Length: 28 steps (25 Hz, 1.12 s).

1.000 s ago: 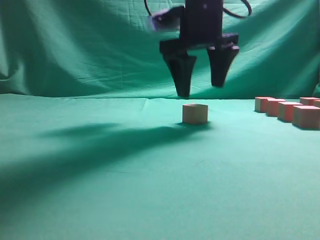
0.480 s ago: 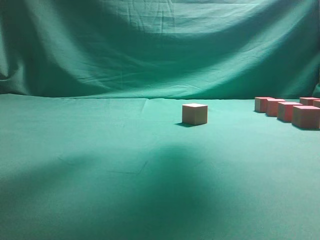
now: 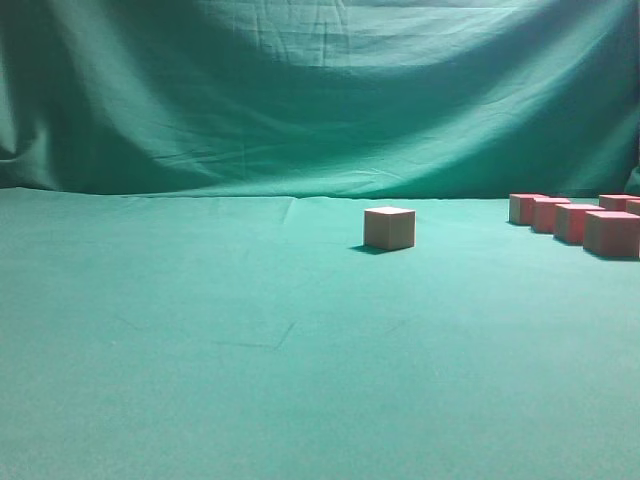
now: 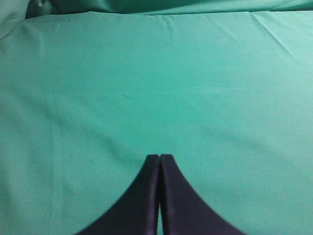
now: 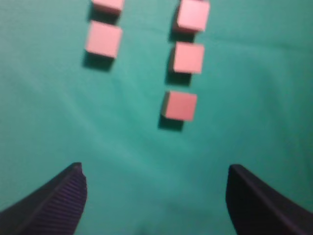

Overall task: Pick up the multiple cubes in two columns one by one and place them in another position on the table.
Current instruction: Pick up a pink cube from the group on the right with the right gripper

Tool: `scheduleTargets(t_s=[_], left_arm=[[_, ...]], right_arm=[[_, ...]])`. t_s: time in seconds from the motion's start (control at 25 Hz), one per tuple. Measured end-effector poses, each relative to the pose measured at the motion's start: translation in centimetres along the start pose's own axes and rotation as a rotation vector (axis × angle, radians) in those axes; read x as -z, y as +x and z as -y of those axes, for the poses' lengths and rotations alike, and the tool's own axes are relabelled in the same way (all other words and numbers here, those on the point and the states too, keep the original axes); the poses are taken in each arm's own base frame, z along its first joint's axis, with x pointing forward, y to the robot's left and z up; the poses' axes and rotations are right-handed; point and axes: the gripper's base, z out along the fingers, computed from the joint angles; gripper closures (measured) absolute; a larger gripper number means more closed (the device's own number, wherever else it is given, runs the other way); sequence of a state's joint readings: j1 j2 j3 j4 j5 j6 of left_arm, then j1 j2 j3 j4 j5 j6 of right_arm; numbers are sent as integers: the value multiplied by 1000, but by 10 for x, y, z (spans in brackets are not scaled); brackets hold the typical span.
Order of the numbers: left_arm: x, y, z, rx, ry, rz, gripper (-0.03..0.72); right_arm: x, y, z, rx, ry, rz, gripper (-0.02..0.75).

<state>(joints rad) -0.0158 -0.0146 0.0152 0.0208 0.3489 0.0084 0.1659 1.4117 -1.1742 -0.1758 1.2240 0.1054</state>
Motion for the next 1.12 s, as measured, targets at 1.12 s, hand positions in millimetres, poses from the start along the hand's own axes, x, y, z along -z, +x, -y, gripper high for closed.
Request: scheduleTargets(t_s=[1.12], left_arm=[[0, 0, 0, 0, 0, 0, 688]], right_arm=[[-149, -20, 12, -93, -72, -24, 176]])
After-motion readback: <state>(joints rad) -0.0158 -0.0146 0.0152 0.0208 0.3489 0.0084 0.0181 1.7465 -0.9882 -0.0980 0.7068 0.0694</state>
